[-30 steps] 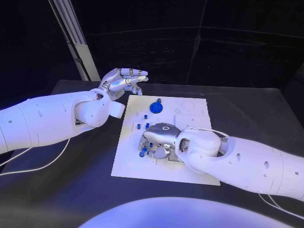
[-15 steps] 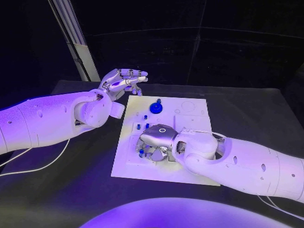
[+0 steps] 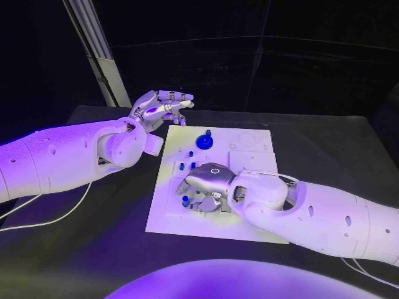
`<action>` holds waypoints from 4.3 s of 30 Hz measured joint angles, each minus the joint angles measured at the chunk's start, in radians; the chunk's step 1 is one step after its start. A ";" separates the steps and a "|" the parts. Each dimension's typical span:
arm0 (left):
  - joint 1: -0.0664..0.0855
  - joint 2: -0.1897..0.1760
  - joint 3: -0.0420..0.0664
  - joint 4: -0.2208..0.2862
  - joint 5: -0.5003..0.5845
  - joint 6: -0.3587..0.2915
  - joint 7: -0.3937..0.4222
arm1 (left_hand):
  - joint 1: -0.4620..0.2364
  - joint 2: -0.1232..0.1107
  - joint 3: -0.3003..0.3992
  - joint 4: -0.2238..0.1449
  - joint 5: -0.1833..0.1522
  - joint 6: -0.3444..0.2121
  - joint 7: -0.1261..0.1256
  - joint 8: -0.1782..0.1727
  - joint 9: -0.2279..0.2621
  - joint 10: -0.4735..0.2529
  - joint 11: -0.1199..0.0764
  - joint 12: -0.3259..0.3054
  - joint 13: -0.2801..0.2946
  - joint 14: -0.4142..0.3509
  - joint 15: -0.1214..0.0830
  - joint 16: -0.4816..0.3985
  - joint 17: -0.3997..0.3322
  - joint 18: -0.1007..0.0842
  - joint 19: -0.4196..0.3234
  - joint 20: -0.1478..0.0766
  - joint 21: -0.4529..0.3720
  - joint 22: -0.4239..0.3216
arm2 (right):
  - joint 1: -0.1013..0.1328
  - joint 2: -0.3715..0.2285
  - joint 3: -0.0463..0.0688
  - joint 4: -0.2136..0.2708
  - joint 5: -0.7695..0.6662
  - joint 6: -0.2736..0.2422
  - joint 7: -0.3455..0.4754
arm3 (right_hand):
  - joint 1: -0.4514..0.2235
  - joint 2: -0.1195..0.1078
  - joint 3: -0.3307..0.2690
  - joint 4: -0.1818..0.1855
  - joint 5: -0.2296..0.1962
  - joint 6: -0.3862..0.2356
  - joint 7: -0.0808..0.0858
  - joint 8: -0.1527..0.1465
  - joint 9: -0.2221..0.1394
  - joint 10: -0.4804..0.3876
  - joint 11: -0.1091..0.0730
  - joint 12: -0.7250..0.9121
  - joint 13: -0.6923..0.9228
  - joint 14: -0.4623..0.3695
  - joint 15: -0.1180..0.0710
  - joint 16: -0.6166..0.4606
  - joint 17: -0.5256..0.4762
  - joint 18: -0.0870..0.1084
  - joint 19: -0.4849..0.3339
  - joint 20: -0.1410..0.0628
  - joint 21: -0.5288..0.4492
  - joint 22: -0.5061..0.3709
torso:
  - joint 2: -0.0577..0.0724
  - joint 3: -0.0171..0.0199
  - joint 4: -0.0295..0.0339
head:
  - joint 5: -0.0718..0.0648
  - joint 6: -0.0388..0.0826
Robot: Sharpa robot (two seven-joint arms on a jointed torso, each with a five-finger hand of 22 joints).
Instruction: Assemble the parts on the task board
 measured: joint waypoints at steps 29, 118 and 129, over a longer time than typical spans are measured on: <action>0.000 -0.015 -0.012 0.017 0.000 0.003 -0.003 | 0.000 0.000 0.000 0.000 0.000 0.000 0.000 0.000 0.000 -0.004 -0.004 0.000 0.000 -0.004 0.004 0.000 0.000 0.000 0.000 0.000 0.000 0.000 | 0.001 -0.529 0.047 0.280 0.471 -0.175 -0.218 | -0.154 0.049 -0.338 0.279 0.172 0.094 -0.077 0.181 0.060 0.336 -0.107 0.748 0.643 0.009 -0.078 0.239 0.387 -0.032 0.176 -0.075 0.155 0.285 | -0.020 -0.0059 -0.0263 | -0.069 0.025; -0.001 -0.020 -0.019 0.026 0.000 0.013 -0.004 | 0.000 0.000 -0.003 -0.003 0.000 -0.004 0.004 0.000 0.000 -0.007 0.000 0.000 -0.001 -0.003 0.003 0.000 -0.003 0.000 0.000 0.000 -0.004 -0.001 | -0.077 -0.373 0.047 0.266 0.428 -0.225 -0.467 | -0.060 0.180 -0.540 0.330 0.447 0.040 -0.084 0.369 0.188 0.369 -0.128 0.952 1.001 0.009 -0.092 0.275 0.404 -0.047 0.194 -0.086 0.178 0.336 | -0.019 -0.0084 -0.0253 | -0.078 0.023; -0.001 -0.019 -0.019 0.028 0.000 0.014 -0.005 | 0.000 0.000 -0.003 -0.003 0.000 -0.004 0.004 0.000 0.000 -0.007 0.000 0.000 -0.001 -0.003 0.003 0.000 -0.003 0.000 0.000 0.000 -0.004 -0.001 | -0.077 -0.316 0.046 0.233 0.479 -0.151 -0.493 | -0.086 0.186 -0.546 0.330 0.447 0.058 -0.088 0.375 0.196 0.385 -0.137 0.963 1.016 0.009 -0.099 0.274 0.404 -0.047 0.197 -0.089 0.178 0.333 | -0.019 -0.0093 -0.0254 | -0.071 0.018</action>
